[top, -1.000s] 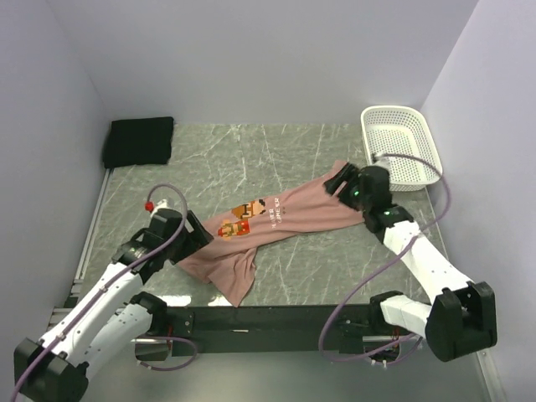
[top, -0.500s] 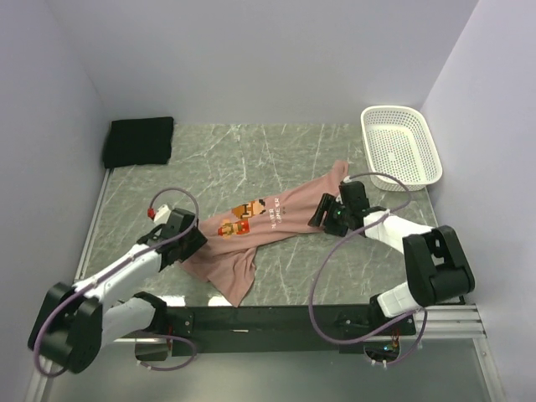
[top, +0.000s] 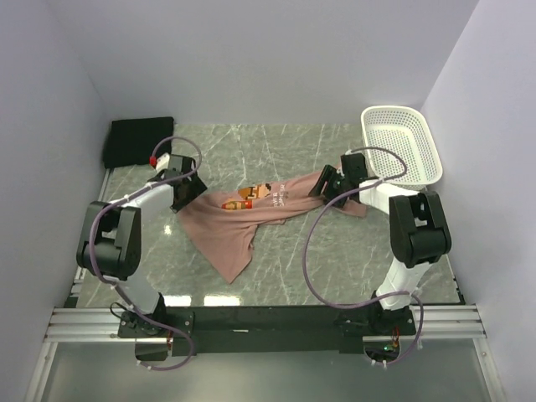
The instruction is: Fold and stack the t-shirts
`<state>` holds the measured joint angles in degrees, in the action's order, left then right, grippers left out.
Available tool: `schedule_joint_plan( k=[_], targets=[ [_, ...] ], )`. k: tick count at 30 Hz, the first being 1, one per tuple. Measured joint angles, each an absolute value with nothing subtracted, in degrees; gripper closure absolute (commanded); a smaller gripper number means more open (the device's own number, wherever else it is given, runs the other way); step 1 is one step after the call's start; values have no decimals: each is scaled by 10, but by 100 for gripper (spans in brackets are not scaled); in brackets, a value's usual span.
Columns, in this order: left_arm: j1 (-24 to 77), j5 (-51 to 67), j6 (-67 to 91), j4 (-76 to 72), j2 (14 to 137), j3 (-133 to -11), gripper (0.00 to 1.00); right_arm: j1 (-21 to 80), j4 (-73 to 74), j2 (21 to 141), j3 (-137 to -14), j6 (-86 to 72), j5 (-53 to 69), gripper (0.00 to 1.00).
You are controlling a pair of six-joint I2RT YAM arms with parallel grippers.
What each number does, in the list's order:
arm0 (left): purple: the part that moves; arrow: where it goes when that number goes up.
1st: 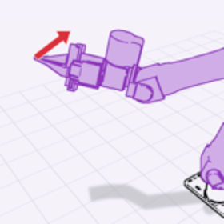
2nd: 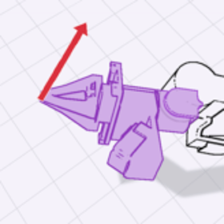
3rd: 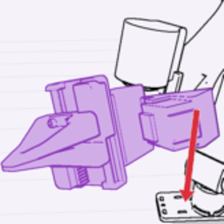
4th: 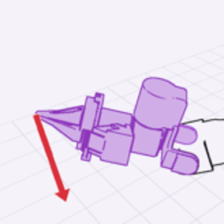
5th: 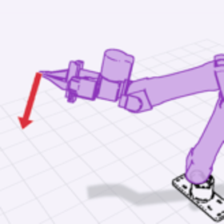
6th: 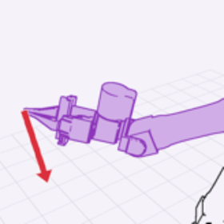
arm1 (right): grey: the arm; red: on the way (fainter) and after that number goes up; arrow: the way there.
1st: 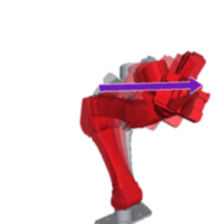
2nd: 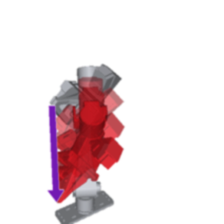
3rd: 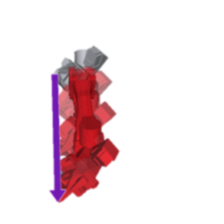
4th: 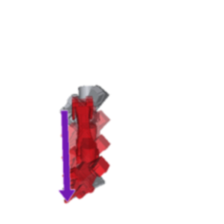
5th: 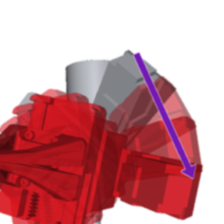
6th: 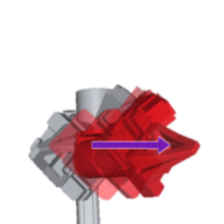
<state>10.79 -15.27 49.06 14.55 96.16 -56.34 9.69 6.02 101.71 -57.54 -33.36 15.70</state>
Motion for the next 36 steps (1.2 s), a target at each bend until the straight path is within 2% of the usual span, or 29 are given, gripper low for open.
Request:
schedule_joint_plan(
  k=[4, 8, 13, 18, 25, 31, 36],
  targets=[
    [109, -165, 460, 160, 923, -581, 11, 100, 84, 992, -587, -321, 148, 27],
    [136, -191, 464, 211, 824, -560, 12, 114, 107, 911, -572, -307, 123, 27],
    [248, -210, 521, 291, 706, -491, 17, 148, 132, 786, -511, -294, 91, 27],
    [368, -199, 606, 374, 663, -407, 23, 183, 184, 695, -443, -285, 56, 27],
    [488, -187, 709, 421, 670, -369, 32, 200, 232, 612, -397, -284, 24, 27],
    [522, -187, 737, 423, 739, -378, 37, 201, 241, 599, -384, -284, 19, 27],
    [528, -187, 742, 423, 767, -396, 37, 202, 242, 596, -371, -284, 15, 27]
  ],
)
